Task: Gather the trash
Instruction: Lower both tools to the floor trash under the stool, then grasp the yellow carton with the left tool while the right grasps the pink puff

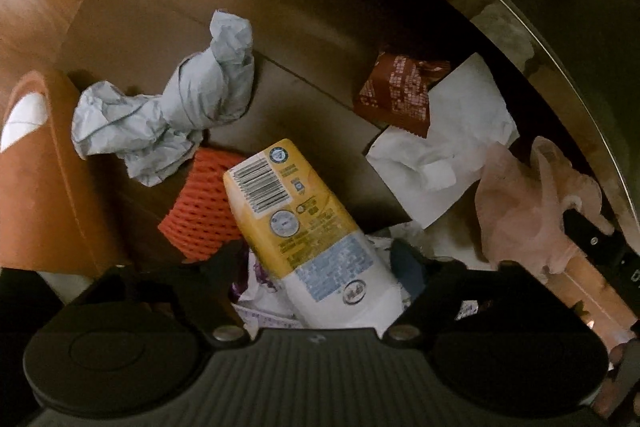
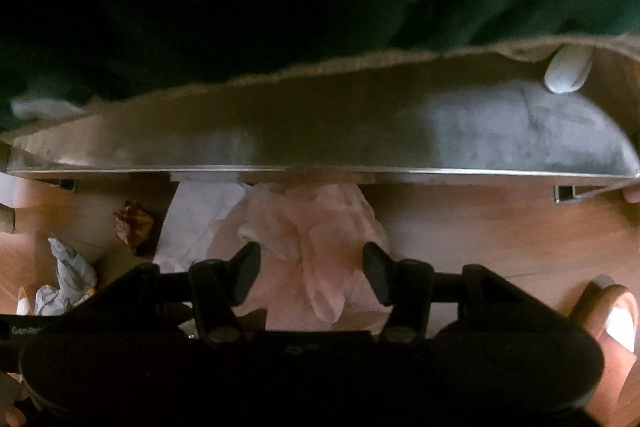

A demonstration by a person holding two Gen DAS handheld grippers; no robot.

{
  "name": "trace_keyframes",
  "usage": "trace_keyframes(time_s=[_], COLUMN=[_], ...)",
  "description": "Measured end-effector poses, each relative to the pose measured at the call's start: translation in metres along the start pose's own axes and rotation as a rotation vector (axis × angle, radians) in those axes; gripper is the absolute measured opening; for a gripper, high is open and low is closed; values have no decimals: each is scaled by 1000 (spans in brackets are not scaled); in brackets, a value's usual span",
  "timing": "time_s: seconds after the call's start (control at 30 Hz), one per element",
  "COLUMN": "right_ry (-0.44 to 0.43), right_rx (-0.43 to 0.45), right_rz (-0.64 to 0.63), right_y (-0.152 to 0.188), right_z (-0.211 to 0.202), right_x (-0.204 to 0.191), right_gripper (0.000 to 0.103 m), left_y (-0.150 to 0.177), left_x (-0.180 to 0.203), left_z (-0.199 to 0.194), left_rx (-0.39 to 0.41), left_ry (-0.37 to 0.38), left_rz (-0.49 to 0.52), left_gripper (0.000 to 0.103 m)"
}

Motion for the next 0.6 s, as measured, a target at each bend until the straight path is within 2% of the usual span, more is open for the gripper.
trace_keyframes(time_s=[0.03, 0.1, 0.13, 0.17, 0.3, 0.37, 0.6], right_ry=[1, 7, 15, 32, 38, 58, 91], right_rx=[0, -2, -6, -19, -18, -22, -23], right_rz=[0, -2, -2, 3, 15, 4, -2], right_y=[0, 0, 1, 1, 1, 2, 11], right_z=[1, 2, 3, 7, 5, 2, -18], right_x=[0, 1, 2, 2, 4, 6, 0], right_gripper=[53, 41, 27, 21, 14, 6, 4], left_y=[0, 0, 0, 0, -1, 0, 12], left_x=[0, 1, 1, 1, 2, 2, 0], left_z=[1, 2, 2, 2, -2, -2, -20], left_rx=[-3, -3, -5, -5, 8, 8, 7], left_ry=[-1, -8, -11, -13, -22, -26, -51], left_rz=[-3, 2, 3, 0, 9, 12, 42], left_gripper=[76, 75, 74, 73, 67, 64, 54])
Point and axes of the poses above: each gripper's, at about its wrist camera, not at the fingertips, and z roughly the way its jaws point, x to its right, y to its underside, the point moved 5 cm from there along z, roughly the way its jaws point, and after that the axes turned 8 degrees about -y, right-handed, at the moved point
